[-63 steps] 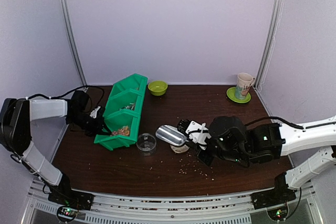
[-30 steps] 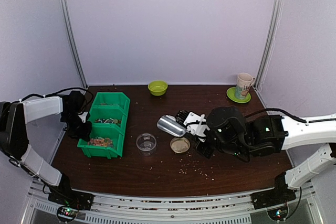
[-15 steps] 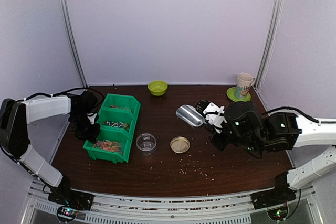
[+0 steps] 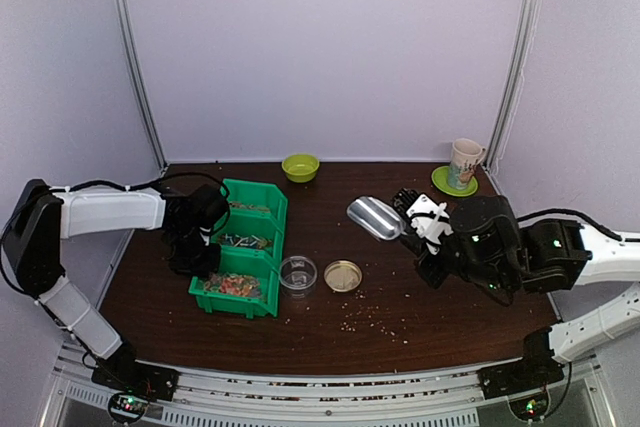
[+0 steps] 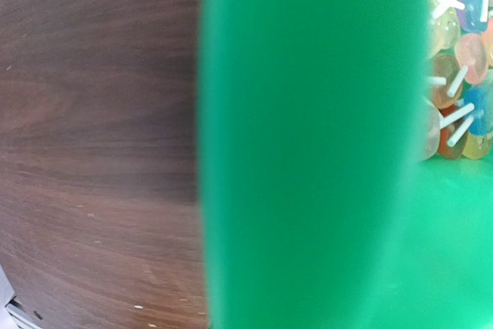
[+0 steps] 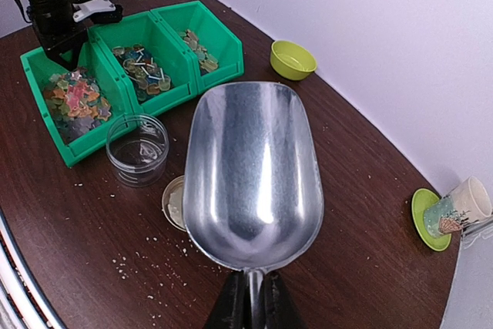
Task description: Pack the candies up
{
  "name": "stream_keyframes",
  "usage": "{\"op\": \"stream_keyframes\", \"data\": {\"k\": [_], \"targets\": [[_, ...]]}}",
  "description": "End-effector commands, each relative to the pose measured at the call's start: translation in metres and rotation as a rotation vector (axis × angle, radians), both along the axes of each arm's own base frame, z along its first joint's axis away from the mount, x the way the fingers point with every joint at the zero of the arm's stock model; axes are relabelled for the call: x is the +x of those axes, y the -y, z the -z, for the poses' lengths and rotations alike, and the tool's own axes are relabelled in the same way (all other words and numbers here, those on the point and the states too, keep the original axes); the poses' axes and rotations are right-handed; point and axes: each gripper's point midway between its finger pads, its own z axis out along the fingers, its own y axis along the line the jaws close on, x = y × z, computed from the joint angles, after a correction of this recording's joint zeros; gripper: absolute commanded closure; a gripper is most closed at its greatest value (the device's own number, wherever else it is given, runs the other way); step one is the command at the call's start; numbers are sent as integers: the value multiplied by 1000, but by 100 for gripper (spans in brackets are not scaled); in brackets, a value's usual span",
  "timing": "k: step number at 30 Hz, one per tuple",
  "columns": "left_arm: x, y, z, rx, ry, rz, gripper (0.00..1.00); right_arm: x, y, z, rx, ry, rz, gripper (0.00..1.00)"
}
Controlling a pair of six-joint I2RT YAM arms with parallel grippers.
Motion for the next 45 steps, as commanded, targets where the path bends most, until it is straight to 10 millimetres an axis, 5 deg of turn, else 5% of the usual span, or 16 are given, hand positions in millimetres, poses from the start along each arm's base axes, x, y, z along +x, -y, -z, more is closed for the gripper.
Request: {"op": "stream_keyframes", "data": {"k": [1, 12, 21, 33, 45], "targets": [[25, 36, -10, -38, 109, -24, 100, 2, 4, -7, 45, 6, 22, 100], [34, 139, -1, -101, 91, 128, 100, 1, 4, -1, 28, -5, 22, 100], [32, 129, -30, -71, 143, 295, 100, -5, -8, 12, -61, -50, -49, 100], [31, 105, -38, -284, 174, 339, 100, -25, -60, 14, -133, -162, -243, 100], [39, 153, -50, -765, 386, 356, 100, -40, -89, 6, -165, -218, -348, 100]]}}
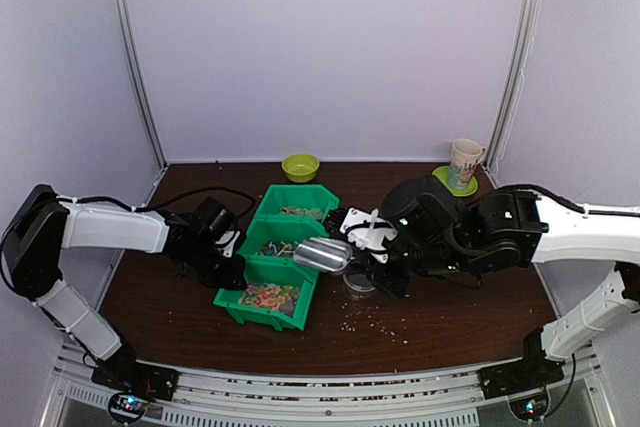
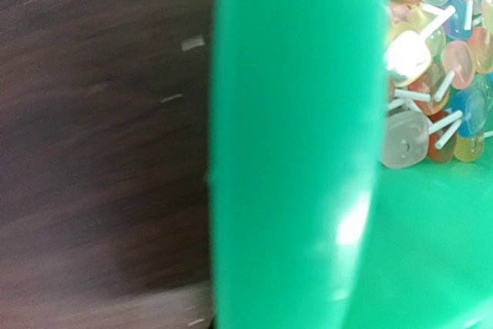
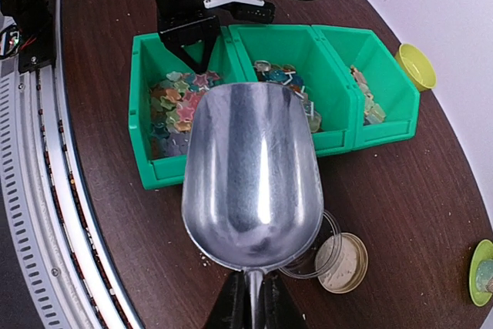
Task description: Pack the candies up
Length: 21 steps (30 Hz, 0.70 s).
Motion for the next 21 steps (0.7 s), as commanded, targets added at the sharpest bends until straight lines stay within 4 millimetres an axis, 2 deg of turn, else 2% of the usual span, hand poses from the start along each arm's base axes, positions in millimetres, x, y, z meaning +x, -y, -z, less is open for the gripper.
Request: {"op": "stream_keyframes", "data": {"k": [1, 4, 7, 10, 14, 21], "targets": [[49, 73, -71, -488, 305, 74, 100, -9, -8, -11, -8, -14, -49, 100], [49, 82, -78, -621, 336, 106, 100, -11, -12, -12, -9, -20, -62, 100], [50, 89, -75, -673, 332, 124, 100, -13, -14, -15, -10, -27, -67, 100], [52, 93, -65, -681, 307, 117, 100, -14, -16, -17, -21, -27, -68, 100], [53, 90, -40, -613, 193, 56, 100, -14, -17, -18, -49, -24, -63, 100], [45, 83, -43, -605, 130, -5, 100, -8, -13, -16, -149, 2, -45, 100]]}}
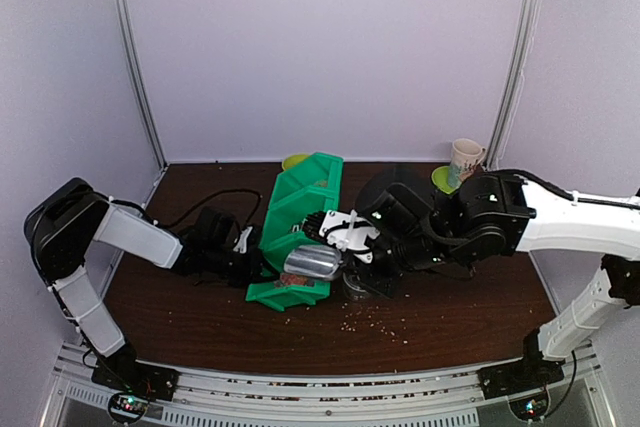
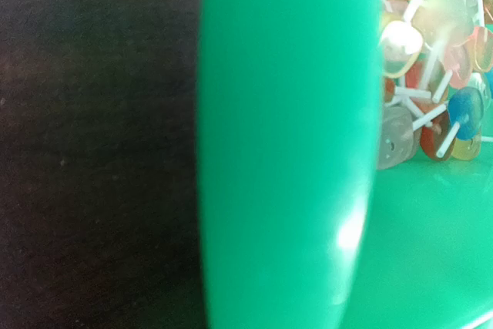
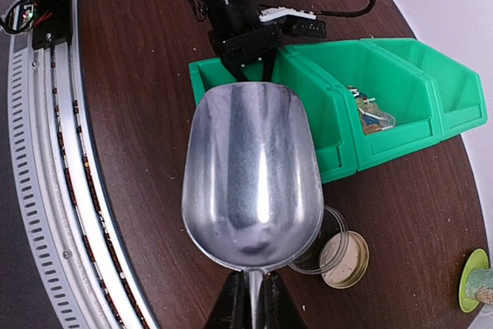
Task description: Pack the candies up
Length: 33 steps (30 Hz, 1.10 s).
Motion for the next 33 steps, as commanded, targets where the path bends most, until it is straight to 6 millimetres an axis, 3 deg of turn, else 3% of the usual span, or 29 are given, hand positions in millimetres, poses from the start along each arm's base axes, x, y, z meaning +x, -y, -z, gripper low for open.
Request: {"op": "stream_keyframes", "data": {"k": [1, 5, 10, 22, 33], "targets": [[15, 4, -35, -37, 103, -2, 100, 6, 7, -8, -74, 47, 20, 100], [9, -16, -38, 122, 96, 0, 100, 13, 10, -10, -145, 83, 23, 100], [8, -42, -49, 296, 126, 6, 100, 17, 4, 4, -236, 94, -4, 100], [11, -53, -62, 436, 130, 69, 100, 19, -24, 35, -387, 53, -74, 100], [25, -66, -56, 589, 116, 81, 100, 23, -52, 65, -452, 15, -92, 100]]}}
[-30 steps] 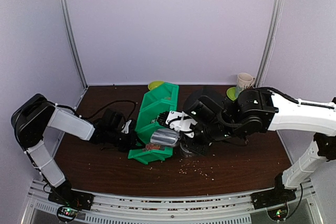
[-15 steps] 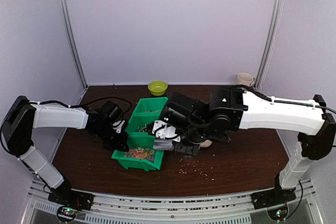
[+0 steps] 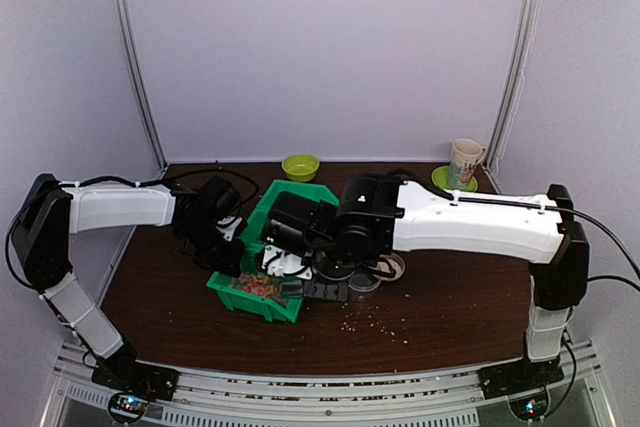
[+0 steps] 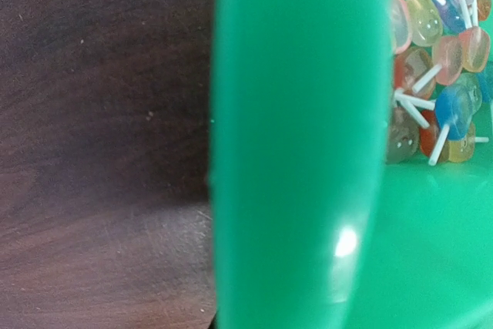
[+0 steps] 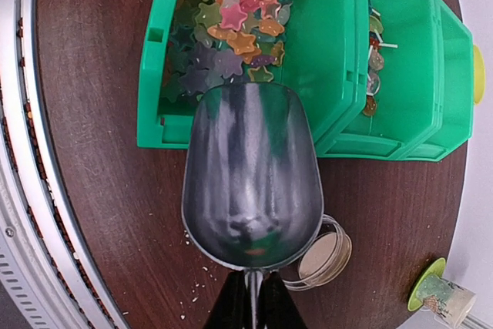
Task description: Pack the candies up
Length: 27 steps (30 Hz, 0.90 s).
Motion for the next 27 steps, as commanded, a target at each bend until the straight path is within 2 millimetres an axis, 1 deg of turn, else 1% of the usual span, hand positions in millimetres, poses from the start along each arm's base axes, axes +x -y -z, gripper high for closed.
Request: {"op": "stream_keyframes", "data": {"k": [1, 5, 7, 9, 13, 18, 27], "targets": [[37, 16, -36, -41, 152, 35, 100, 1, -8, 4, -25, -1, -7, 100], [49, 7, -50, 34, 209, 40, 100, 10, -15, 13, -56, 15, 23, 100], [53, 8, -56, 25, 234, 38, 100, 16, -22, 11, -47, 30, 37, 100], [54, 12, -60, -6, 253, 42, 100, 20, -25, 17, -61, 35, 50, 100], [54, 12, -64, -22, 289, 47, 100, 25, -31, 30, -82, 29, 59, 100], [58, 12, -74, -39, 335, 46, 100, 32, -39, 37, -86, 37, 81, 100], [55, 22, -82, -72, 364, 83, 100, 31, -56, 65, -69, -29, 69, 100]]}}
